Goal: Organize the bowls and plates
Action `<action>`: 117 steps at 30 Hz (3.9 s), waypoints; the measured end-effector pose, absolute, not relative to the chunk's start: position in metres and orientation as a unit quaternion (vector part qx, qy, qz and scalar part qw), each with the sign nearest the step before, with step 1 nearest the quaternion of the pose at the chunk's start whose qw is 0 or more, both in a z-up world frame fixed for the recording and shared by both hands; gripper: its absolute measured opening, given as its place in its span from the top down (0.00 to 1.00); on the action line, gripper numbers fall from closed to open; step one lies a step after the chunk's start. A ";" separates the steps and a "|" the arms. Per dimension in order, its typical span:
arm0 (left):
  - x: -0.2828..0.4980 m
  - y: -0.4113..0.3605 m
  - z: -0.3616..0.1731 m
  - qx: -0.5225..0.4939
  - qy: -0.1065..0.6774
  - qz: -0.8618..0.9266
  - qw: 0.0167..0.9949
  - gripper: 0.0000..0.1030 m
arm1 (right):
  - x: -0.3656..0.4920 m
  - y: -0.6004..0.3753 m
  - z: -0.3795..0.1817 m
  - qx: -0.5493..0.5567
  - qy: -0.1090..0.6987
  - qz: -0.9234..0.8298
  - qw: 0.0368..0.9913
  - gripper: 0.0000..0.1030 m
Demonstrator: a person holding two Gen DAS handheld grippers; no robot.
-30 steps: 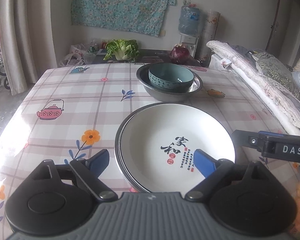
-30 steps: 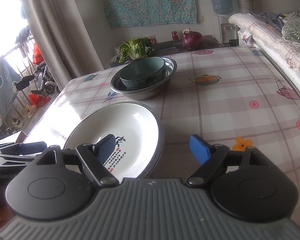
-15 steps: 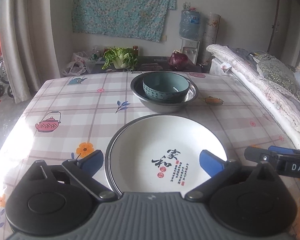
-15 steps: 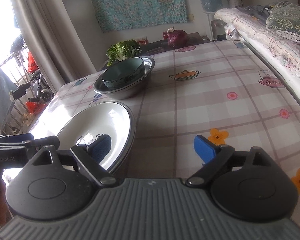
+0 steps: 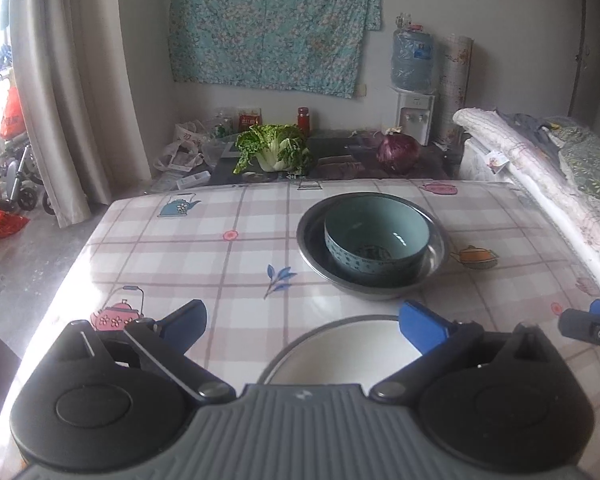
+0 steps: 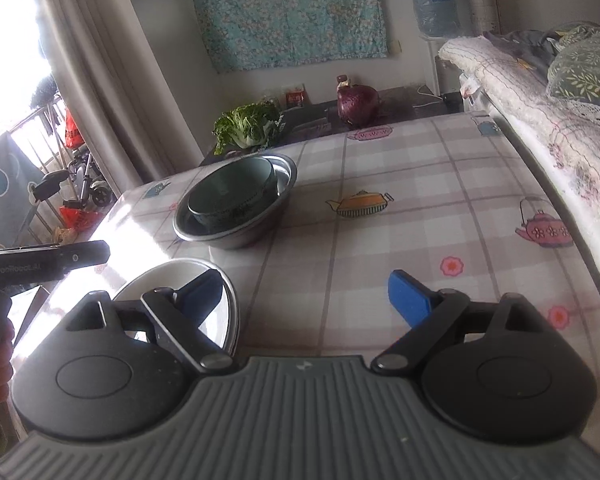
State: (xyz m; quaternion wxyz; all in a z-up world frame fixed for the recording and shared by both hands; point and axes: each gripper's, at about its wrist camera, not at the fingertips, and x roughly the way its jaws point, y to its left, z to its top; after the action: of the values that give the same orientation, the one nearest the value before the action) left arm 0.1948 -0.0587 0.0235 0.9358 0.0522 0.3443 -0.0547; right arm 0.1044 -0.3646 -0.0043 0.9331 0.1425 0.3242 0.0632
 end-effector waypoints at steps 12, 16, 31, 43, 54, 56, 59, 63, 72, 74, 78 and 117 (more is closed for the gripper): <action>0.273 -0.055 0.001 0.045 0.353 -0.044 0.933 0.13 | 0.214 -0.351 -0.005 0.142 0.329 0.081 0.930 0.38; 0.291 -0.056 -0.012 0.044 0.366 -0.053 0.928 0.24 | 0.250 -0.347 -0.021 0.155 0.349 0.080 0.921 0.50; 0.312 -0.064 -0.035 0.044 0.395 -0.083 0.914 0.56 | 0.294 -0.335 -0.052 0.170 0.391 0.087 0.900 0.73; 0.316 -0.067 -0.039 0.037 0.402 -0.095 0.910 0.68 | 0.310 -0.335 -0.055 0.179 0.400 0.083 0.895 0.79; 0.330 -0.059 -0.045 -0.014 0.423 -0.112 0.899 0.79 | 0.327 -0.342 -0.065 0.220 0.420 0.085 0.876 0.77; 0.332 -0.057 -0.045 -0.025 0.426 -0.111 0.897 0.80 | 0.330 -0.344 -0.067 0.227 0.422 0.086 0.874 0.79; 0.332 -0.053 -0.044 -0.035 0.431 -0.111 0.895 0.82 | 0.329 -0.342 -0.066 0.230 0.420 0.098 0.873 0.90; 0.330 -0.045 -0.041 -0.045 0.438 -0.113 0.891 0.83 | 0.326 -0.339 -0.065 0.235 0.425 0.106 0.868 0.90; 0.333 -0.039 -0.042 -0.046 0.451 -0.114 0.884 0.84 | 0.315 -0.336 -0.067 0.251 0.431 0.117 0.859 0.90; 0.336 -0.039 -0.045 -0.050 0.456 -0.115 0.881 0.84 | 0.315 -0.337 -0.067 0.254 0.431 0.116 0.858 0.90; 0.340 -0.038 -0.046 -0.058 0.456 -0.114 0.881 0.84 | 0.317 -0.337 -0.067 0.254 0.429 0.112 0.860 0.90; 0.333 -0.037 -0.044 -0.073 0.434 -0.111 0.891 0.86 | 0.321 -0.332 -0.075 0.258 0.426 0.104 0.861 0.88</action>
State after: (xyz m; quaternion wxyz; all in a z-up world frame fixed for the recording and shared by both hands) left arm 0.3328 -0.0370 -0.0435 0.8910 -0.0726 0.4342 -0.1110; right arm 0.3215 -0.3324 -0.0748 0.8605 0.2585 0.4265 0.1041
